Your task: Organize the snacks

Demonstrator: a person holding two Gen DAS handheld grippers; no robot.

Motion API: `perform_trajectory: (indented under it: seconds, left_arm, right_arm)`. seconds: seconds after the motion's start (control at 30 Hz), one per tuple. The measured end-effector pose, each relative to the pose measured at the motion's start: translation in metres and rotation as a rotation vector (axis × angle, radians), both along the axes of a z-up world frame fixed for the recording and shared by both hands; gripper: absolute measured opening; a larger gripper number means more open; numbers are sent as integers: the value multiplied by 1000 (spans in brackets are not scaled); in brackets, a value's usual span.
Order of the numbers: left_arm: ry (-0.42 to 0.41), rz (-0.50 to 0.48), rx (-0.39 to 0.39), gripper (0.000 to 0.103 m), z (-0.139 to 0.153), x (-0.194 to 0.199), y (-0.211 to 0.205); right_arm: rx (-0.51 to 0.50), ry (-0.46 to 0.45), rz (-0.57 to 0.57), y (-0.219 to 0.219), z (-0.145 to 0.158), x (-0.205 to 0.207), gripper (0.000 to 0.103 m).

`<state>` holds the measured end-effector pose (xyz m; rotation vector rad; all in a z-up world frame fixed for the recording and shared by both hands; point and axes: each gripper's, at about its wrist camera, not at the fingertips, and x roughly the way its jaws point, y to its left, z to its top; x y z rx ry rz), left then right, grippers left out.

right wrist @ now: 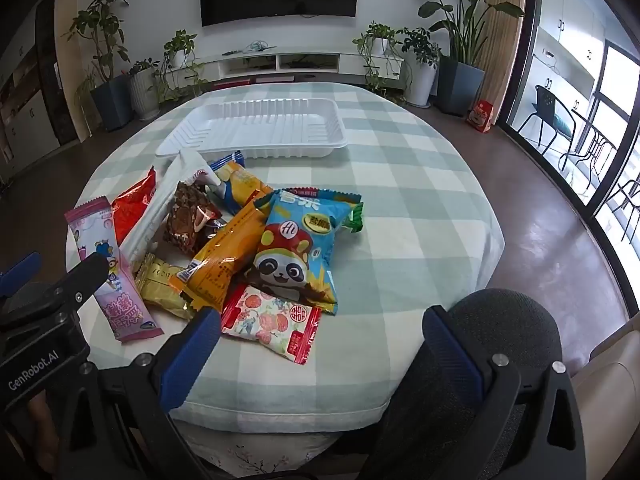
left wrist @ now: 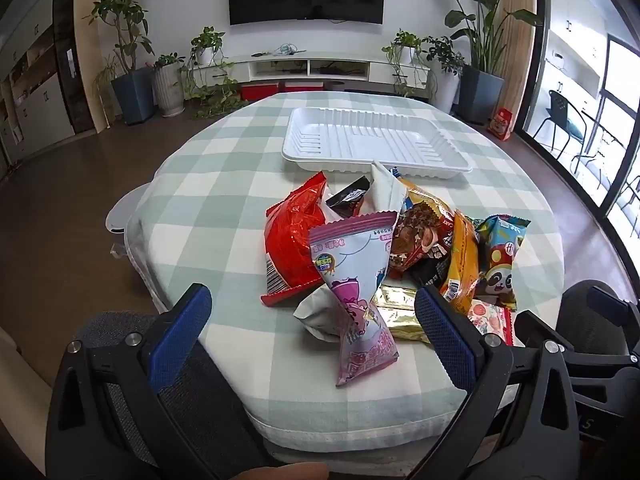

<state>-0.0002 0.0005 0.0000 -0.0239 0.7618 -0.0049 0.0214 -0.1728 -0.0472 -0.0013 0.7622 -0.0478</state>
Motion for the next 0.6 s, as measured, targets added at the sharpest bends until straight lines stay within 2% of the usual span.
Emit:
perform_trajectory:
  seconds: [0.6]
  left_arm:
    - [6, -4, 8, 103, -4, 0, 1]
  right_arm:
    - [-3, 9, 0, 1, -2, 0, 103]
